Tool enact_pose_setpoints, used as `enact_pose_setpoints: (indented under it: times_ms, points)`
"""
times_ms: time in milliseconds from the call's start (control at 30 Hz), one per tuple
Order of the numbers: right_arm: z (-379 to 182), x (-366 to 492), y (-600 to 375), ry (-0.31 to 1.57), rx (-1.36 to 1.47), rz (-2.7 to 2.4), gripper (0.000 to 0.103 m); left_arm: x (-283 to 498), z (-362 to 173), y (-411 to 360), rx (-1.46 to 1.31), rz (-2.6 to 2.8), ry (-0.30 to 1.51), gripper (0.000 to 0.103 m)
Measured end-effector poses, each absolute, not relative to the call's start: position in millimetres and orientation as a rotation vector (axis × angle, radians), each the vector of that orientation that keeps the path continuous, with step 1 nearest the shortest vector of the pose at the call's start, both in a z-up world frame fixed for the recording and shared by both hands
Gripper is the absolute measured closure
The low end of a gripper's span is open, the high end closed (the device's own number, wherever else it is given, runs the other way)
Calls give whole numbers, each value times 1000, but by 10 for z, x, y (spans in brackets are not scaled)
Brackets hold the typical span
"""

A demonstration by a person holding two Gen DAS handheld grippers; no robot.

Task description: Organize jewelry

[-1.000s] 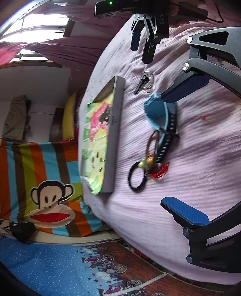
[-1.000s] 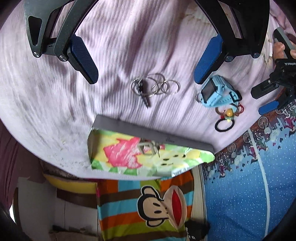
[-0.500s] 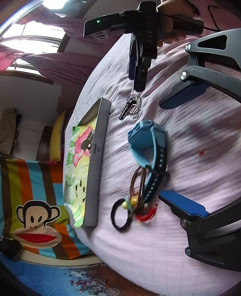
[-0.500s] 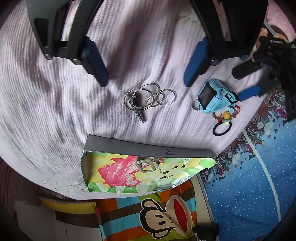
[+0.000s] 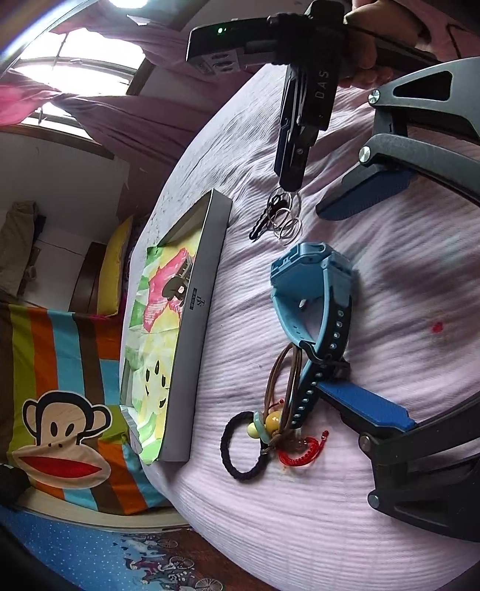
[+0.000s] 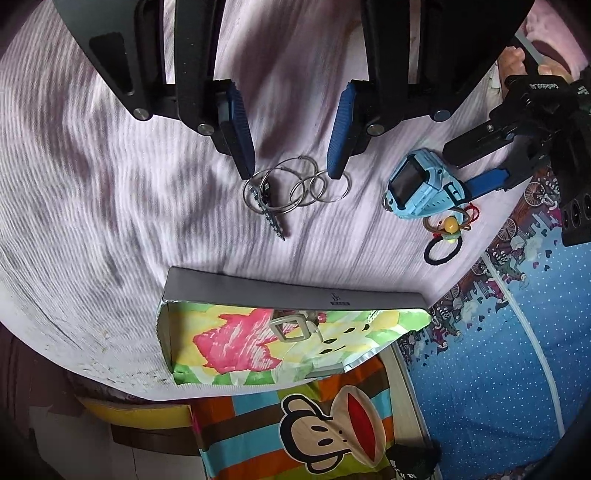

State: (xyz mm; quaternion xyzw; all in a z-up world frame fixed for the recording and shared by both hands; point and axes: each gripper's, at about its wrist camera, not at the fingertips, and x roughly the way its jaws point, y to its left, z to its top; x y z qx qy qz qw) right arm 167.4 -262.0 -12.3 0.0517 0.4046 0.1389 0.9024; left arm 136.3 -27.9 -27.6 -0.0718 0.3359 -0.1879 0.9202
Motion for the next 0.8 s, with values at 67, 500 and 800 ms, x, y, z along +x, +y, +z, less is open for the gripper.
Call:
enact_pose_setpoints:
  times_ms: [67, 500, 800]
  points:
    - [-133, 1700, -2626, 843, 118, 285, 71, 1403, -282, -294, -149, -380, 696, 20]
    - [-221, 1777, -2654, 858, 180, 280, 95, 1527, -310, -520, -94, -396, 699, 36]
    - [-190, 1726, -2637, 833, 188, 305, 101, 1490, -309, -587, -75, -435, 684, 47]
